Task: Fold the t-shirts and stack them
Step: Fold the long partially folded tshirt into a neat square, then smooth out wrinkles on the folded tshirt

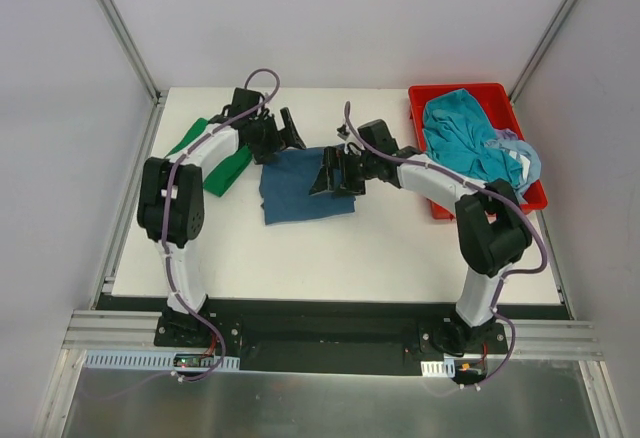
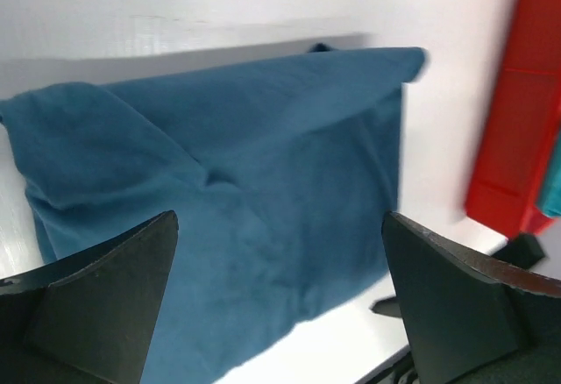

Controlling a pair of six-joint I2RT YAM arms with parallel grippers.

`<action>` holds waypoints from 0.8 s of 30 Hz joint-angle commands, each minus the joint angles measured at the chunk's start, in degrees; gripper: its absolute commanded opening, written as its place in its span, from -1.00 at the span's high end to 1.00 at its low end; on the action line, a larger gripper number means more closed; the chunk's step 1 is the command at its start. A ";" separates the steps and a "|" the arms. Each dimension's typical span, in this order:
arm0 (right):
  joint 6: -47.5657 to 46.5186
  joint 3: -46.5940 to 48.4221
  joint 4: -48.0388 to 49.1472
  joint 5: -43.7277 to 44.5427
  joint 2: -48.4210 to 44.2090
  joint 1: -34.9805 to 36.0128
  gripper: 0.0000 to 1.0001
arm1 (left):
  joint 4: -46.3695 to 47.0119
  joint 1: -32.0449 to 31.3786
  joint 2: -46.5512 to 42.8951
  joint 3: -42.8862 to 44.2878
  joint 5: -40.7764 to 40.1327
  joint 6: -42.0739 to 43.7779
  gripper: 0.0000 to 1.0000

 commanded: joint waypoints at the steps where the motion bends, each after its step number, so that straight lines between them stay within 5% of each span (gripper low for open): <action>1: 0.52 -0.14 3.60 2.11 2.51 -2.01 -0.93 | -0.56 0.29 6.92 5.81 -4.04 1.70 -0.98; 6: 0.61 0.03 3.78 1.86 9.10 -2.54 -0.93 | -3.54 0.38 14.93 13.91 -6.95 1.00 -0.98; 13: 0.87 -4.62 5.62 1.50 9.47 -2.54 -0.93 | -7.76 0.38 16.62 12.78 -5.12 0.83 -0.98; 20: 0.35 -12.96 6.24 3.86 -1.41 -0.18 -0.93 | -7.76 -3.74 1.00 -0.65 -5.11 3.98 -0.98; 24: -0.18 -18.77 5.98 6.24 -10.46 3.51 -0.93 | -7.76 -8.31 -10.79 -8.04 -13.62 5.48 -0.98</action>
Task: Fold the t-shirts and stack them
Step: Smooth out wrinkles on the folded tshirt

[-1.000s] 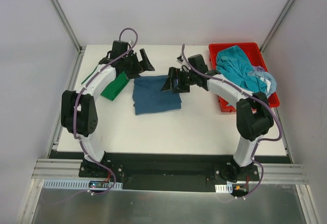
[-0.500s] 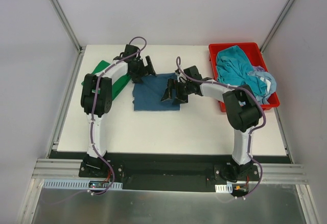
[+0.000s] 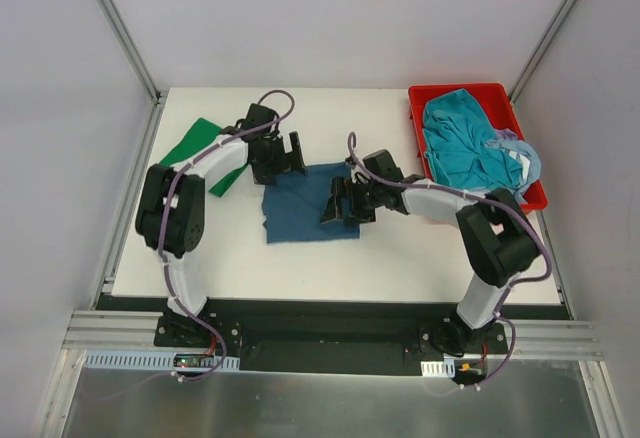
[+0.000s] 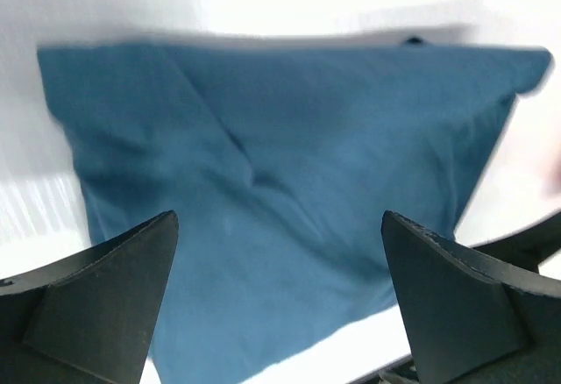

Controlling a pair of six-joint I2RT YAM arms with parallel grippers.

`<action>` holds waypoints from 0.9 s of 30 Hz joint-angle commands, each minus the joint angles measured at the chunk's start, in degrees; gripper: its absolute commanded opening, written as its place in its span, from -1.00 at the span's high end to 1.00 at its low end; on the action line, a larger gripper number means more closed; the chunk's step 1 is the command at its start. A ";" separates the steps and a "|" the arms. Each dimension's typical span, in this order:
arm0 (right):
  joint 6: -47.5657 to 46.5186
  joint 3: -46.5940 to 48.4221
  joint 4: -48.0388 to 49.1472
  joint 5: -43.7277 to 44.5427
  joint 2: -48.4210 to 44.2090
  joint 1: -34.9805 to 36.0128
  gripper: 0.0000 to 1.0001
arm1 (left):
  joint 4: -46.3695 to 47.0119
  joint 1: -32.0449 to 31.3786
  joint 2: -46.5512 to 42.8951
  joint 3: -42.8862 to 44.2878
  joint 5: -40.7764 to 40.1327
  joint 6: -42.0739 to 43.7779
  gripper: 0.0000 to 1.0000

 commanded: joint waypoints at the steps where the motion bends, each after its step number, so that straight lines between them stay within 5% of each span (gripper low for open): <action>1: -1.19 -4.35 -2.83 3.14 -11.13 4.41 -0.93 | -1.58 -5.54 -16.04 -6.20 -8.15 3.10 -0.98; 7: -0.92 -1.90 -2.83 7.44 -16.26 4.43 -0.93 | -1.05 -7.31 -28.53 -17.17 -7.64 -0.58 -0.98; 13: 0.83 7.41 0.15 2.70 -4.85 -1.81 -0.93 | 5.09 -7.92 -36.37 -32.03 1.41 -4.54 -0.98; 21: -0.92 21.56 0.60 0.42 13.61 -6.21 -0.93 | 11.43 -8.71 -35.94 -43.82 2.04 -9.29 -0.98; 27: -2.68 23.60 -1.34 1.03 16.36 -6.74 -0.93 | 11.34 -9.24 -33.73 -47.69 1.87 -10.17 -0.98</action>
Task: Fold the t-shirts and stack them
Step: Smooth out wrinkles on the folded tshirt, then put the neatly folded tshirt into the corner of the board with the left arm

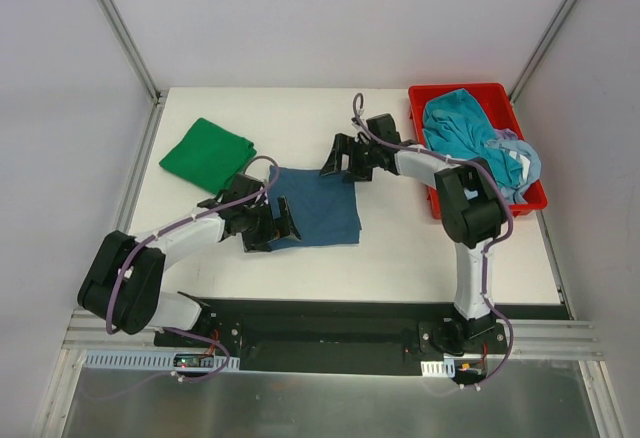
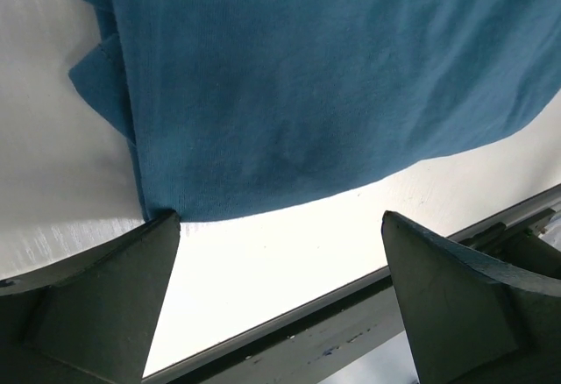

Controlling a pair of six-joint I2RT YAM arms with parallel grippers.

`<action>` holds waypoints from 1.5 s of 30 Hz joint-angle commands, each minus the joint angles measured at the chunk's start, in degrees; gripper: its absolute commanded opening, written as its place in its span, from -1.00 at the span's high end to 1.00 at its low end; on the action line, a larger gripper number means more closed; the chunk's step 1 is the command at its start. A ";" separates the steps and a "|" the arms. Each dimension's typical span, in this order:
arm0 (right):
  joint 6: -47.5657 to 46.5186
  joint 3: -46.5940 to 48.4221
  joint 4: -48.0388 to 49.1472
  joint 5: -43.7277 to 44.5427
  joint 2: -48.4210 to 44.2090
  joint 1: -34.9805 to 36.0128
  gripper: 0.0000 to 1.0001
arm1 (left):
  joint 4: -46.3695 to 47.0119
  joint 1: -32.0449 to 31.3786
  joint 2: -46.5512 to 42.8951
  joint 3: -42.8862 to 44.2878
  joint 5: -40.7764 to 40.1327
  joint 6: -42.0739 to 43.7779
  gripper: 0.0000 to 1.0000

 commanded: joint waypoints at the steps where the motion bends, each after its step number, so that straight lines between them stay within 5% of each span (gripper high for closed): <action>1: -2.88 2.53 -1.34 -0.21 -0.21 0.21 -0.93 | 1.09 -0.98 -0.16 -2.99 -0.87 -1.34 -0.98; 9: -13.76 7.81 -16.53 0.12 -11.70 0.30 -0.93 | -1.36 -1.33 -10.52 1.65 -0.43 1.21 -0.98; 15: -15.80 -12.02 -14.36 12.60 -35.06 0.30 -0.93 | -5.06 -0.81 -15.55 6.22 -15.44 4.46 -0.98; 21: -14.31 -30.94 -11.62 18.07 -55.73 -0.05 -0.93 | -5.32 6.04 -5.64 11.76 -12.31 5.08 -0.98; 30: -15.00 -41.50 -12.86 26.41 -69.55 -0.75 -0.93 | -5.68 8.25 12.03 19.23 -10.47 7.45 -0.98; 45: -18.17 -45.02 -9.69 27.99 -72.99 -0.93 -0.93 | -6.55 3.51 24.87 19.50 -9.31 3.06 -0.19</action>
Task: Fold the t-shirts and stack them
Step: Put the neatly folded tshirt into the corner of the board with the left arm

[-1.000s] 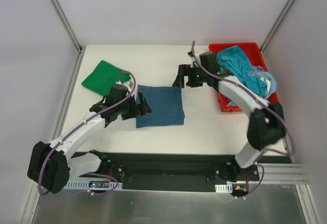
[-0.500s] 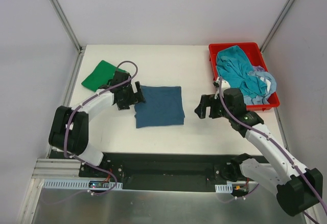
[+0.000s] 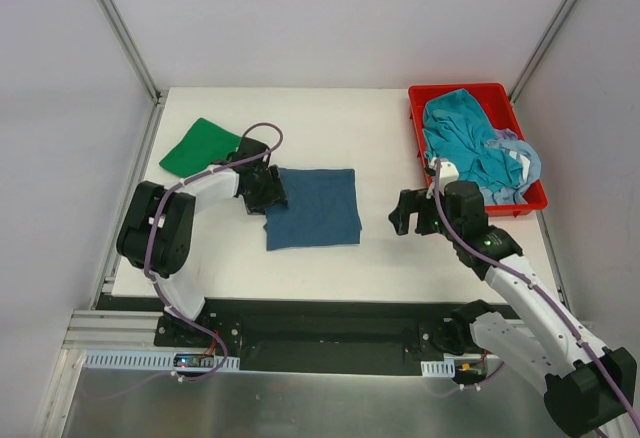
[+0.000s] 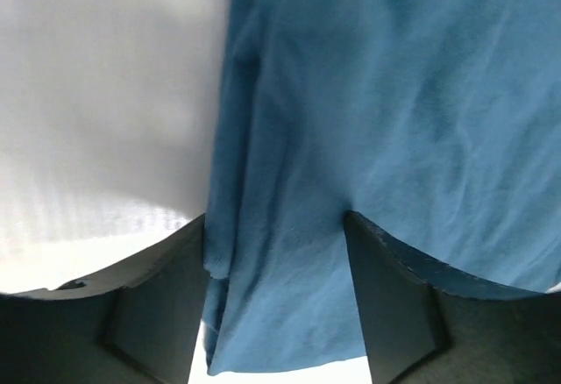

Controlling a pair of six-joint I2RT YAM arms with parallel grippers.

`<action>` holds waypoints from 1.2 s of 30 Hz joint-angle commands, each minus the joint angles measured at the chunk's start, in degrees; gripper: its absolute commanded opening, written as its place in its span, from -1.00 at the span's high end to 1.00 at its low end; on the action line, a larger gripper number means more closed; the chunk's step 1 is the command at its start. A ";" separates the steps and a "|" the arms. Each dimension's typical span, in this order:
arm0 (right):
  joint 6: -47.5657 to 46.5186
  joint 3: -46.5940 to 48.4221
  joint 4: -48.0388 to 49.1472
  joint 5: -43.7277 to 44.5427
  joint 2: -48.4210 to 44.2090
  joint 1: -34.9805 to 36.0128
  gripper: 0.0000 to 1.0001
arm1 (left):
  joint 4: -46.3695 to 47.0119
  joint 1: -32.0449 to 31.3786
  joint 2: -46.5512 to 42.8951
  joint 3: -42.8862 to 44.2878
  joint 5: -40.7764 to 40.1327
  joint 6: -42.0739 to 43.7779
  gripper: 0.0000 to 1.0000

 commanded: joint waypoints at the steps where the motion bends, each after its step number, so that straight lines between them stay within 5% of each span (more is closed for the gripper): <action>1: -1.37 -0.80 3.47 1.99 -1.56 -0.36 -0.93 | -2.14 -4.08 5.34 -1.09 0.26 -2.04 -0.10; 9: -0.93 -2.30 4.61 8.22 -3.05 -0.45 -0.93 | -11.62 -8.04 11.23 6.46 -11.06 -1.16 1.00; 16: -0.49 -4.58 6.02 14.11 -8.40 -0.80 -0.93 | -14.88 -10.24 5.18 11.30 -28.01 9.89 1.00; 21: -0.66 -7.13 7.68 17.01 -13.24 -0.89 -0.93 | -13.75 -10.15 -0.36 13.68 -35.68 27.20 1.00; 24: -0.40 -7.49 7.34 19.82 -15.53 -0.80 -0.93 | -10.15 -8.40 -2.03 13.68 -33.16 39.06 1.00; 36: -1.10 -8.54 8.92 22.03 -16.77 -1.07 -0.93 | -7.33 3.03 -4.67 21.84 -27.53 59.47 1.00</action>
